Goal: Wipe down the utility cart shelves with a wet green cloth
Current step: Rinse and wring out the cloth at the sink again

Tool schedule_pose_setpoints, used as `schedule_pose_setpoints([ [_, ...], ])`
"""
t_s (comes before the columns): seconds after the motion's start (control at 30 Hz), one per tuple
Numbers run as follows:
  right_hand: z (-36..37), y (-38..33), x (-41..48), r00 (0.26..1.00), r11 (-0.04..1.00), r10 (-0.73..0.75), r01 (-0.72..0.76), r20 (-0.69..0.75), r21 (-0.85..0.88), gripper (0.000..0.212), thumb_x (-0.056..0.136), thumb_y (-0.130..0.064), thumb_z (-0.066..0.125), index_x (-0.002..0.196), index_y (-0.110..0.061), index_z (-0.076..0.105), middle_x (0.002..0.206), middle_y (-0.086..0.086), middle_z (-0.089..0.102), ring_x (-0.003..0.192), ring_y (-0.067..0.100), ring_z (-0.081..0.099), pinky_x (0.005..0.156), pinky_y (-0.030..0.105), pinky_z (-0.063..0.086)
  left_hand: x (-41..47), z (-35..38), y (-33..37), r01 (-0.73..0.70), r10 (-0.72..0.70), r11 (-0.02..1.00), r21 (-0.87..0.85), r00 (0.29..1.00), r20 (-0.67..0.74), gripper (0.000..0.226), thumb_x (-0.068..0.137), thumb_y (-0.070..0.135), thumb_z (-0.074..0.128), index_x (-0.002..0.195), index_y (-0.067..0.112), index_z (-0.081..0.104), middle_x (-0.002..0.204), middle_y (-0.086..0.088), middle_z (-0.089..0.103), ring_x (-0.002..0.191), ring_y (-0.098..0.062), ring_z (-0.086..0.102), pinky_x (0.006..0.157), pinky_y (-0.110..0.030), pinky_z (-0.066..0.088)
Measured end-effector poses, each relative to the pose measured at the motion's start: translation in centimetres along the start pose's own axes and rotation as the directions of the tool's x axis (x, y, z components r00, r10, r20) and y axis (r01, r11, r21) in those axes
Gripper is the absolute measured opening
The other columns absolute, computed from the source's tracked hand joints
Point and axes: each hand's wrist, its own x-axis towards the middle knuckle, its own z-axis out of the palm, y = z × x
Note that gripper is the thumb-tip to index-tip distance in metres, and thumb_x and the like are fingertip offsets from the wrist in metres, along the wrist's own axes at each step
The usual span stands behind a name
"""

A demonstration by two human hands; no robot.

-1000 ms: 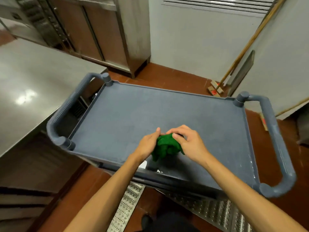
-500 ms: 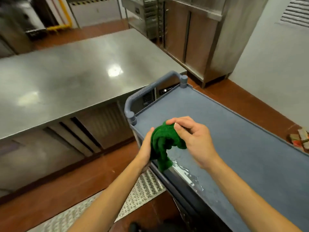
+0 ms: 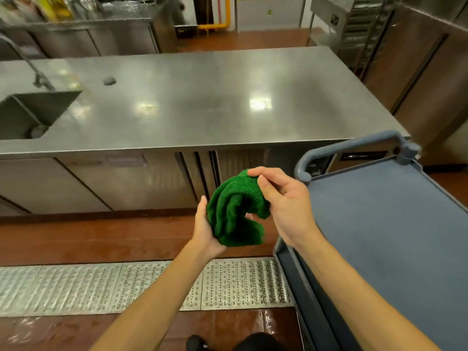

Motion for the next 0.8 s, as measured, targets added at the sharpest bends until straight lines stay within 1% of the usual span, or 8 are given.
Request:
schedule_pose_setpoints([
  [0.1, 5.0, 2.1, 1.5, 0.999, 0.998, 0.019, -0.016, 0.036, -0.060, 0.028, 0.097, -0.004, 0.057, 0.098, -0.022, 0.077, 0.112, 0.001, 0.069, 0.110, 0.018, 0.064, 0.100, 0.047, 0.051, -1.5, -3.3, 4.3, -0.027, 0.030, 0.997, -0.068, 0.999, 0.034, 0.082, 0.095, 0.071, 0.028, 0.116, 0.007, 0.074, 0.127, -0.025, 0.065, 0.105, -0.041, 0.069, 0.095, -0.053, 0.047],
  [0.23, 12.1, 4.8, 2.6, 0.988, 0.987, 0.091, -0.073, 0.124, -0.144, 0.027, 0.095, -0.005, 0.059, 0.098, -0.025, 0.077, 0.111, -0.002, 0.070, 0.108, 0.015, 0.065, 0.098, 0.048, 0.052, -3.5, -7.7, 10.6, -0.081, 0.085, 0.994, -0.075, 0.995, 0.048, 0.087, 0.091, 0.077, 0.031, 0.121, 0.006, 0.071, 0.130, -0.025, 0.063, 0.112, -0.040, 0.067, 0.093, -0.052, 0.055],
  [0.33, 17.7, 6.1, 3.2, 0.972, 0.973, 0.116, -0.070, 0.204, -0.220, 0.024, 0.095, -0.009, 0.060, 0.100, -0.028, 0.075, 0.112, -0.008, 0.070, 0.110, 0.008, 0.063, 0.098, 0.043, 0.052, -5.1, -11.3, 14.5, -0.120, 0.122, 0.991, -0.062, 0.992, 0.021, 0.086, 0.088, 0.079, 0.039, 0.123, 0.006, 0.070, 0.133, -0.024, 0.062, 0.119, -0.039, 0.063, 0.104, -0.052, 0.047],
  [0.43, 23.8, 6.8, 3.8, 0.958, 0.962, 0.089, -0.011, 0.273, -0.272, 0.022, 0.095, -0.012, 0.061, 0.104, -0.028, 0.072, 0.113, -0.014, 0.068, 0.111, 0.002, 0.060, 0.098, 0.031, 0.052, -6.8, -14.9, 17.8, -0.191, 0.191, 0.979, -0.071, 0.982, -0.015, 0.085, 0.089, 0.077, 0.040, 0.126, 0.006, 0.069, 0.134, -0.023, 0.061, 0.122, -0.037, 0.062, 0.107, -0.051, 0.044],
  [0.57, 31.6, 7.5, 4.9, 0.944, 0.912, 0.001, 0.134, 0.330, -0.387, 0.023, 0.096, -0.022, 0.060, 0.115, -0.033, 0.063, 0.119, -0.021, 0.056, 0.112, -0.013, 0.049, 0.093, 0.005, 0.038, -9.3, -18.5, 22.1, -0.308, 0.305, 0.948, -0.080, 0.951, -0.050, 0.073, 0.094, 0.068, 0.040, 0.120, 0.007, 0.072, 0.129, -0.020, 0.066, 0.115, -0.031, 0.067, 0.094, -0.043, 0.055],
  [0.63, 35.0, 8.0, 5.5, 0.927, 0.905, 0.010, 0.151, 0.375, -0.398, 0.029, 0.095, -0.027, 0.061, 0.120, -0.041, 0.056, 0.124, -0.022, 0.048, 0.115, -0.014, 0.046, 0.096, 0.007, 0.036, -10.5, -20.2, 24.6, -0.355, 0.350, 0.934, -0.045, 0.932, -0.090, 0.062, 0.097, 0.058, 0.045, 0.124, 0.008, 0.069, 0.127, -0.018, 0.067, 0.112, -0.028, 0.068, 0.090, -0.041, 0.056],
  [0.7, 38.0, 8.9, 6.3, 0.913, 0.891, 0.052, 0.141, 0.405, -0.431, 0.035, 0.095, -0.032, 0.061, 0.128, -0.042, 0.051, 0.133, -0.015, 0.043, 0.123, -0.003, 0.043, 0.104, 0.018, 0.036, -11.3, -22.3, 26.9, -0.393, 0.388, 0.920, -0.008, 0.912, -0.133, 0.052, 0.096, 0.047, 0.053, 0.129, 0.009, 0.065, 0.125, -0.018, 0.068, 0.109, -0.028, 0.069, 0.086, -0.040, 0.055],
  [0.8, 42.0, 10.4, 7.4, 0.887, 0.885, 0.223, -0.010, 0.405, -0.466, 0.052, 0.094, -0.046, 0.058, 0.142, -0.040, 0.041, 0.141, -0.008, 0.037, 0.127, 0.006, 0.042, 0.109, 0.030, 0.037, -11.2, -25.8, 30.3, -0.451, 0.445, 0.892, 0.024, 0.868, -0.219, 0.046, 0.094, 0.032, 0.061, 0.133, 0.007, 0.062, 0.128, -0.020, 0.065, 0.112, -0.033, 0.066, 0.084, -0.041, 0.056],
])
